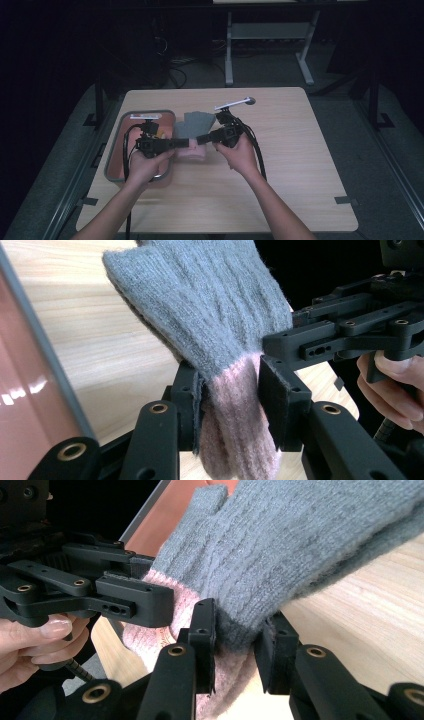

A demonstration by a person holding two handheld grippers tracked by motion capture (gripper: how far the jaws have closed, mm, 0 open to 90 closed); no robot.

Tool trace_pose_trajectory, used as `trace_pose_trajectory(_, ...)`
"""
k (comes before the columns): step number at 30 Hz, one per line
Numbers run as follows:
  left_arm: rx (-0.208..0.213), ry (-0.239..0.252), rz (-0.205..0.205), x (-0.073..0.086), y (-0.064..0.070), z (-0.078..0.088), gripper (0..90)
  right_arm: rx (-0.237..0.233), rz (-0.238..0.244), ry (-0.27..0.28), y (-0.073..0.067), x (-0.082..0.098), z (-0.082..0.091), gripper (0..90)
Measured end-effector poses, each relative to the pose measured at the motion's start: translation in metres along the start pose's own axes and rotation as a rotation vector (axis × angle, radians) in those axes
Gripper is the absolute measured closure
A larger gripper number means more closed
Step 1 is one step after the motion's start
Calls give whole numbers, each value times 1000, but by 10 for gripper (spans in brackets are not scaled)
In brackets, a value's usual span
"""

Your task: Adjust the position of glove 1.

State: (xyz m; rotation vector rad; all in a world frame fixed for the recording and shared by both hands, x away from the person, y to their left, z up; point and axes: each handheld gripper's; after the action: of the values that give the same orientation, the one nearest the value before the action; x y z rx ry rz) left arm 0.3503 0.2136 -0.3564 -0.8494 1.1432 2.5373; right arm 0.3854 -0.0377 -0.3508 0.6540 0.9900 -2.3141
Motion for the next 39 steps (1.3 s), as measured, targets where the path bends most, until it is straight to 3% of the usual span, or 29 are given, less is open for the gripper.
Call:
trace_pose_trajectory(15, -18, 36, 17, -1, -11, 24, 625, -39, 28, -8, -13, -16, -17, 718)
trace_pose_trajectory(21, -13, 52, 23, -2, -16, 33, 630, -69, 15, -6, -16, -21, -22, 719)
trace_pose_trajectory(39, -33, 63, 36, -1, -34, 54, 691, -100, 32, -13, -29, -33, -42, 719)
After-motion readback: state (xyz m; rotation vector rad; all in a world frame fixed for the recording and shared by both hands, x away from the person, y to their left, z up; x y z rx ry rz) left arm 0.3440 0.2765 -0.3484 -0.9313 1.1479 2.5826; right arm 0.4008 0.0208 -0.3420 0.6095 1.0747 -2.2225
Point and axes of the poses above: each handheld gripper's, and its own axes: z roughly backward along the jaws, x roughly out of its underside, y roughly to its right, and after that the axes turned 5 degrees about z, right-handed
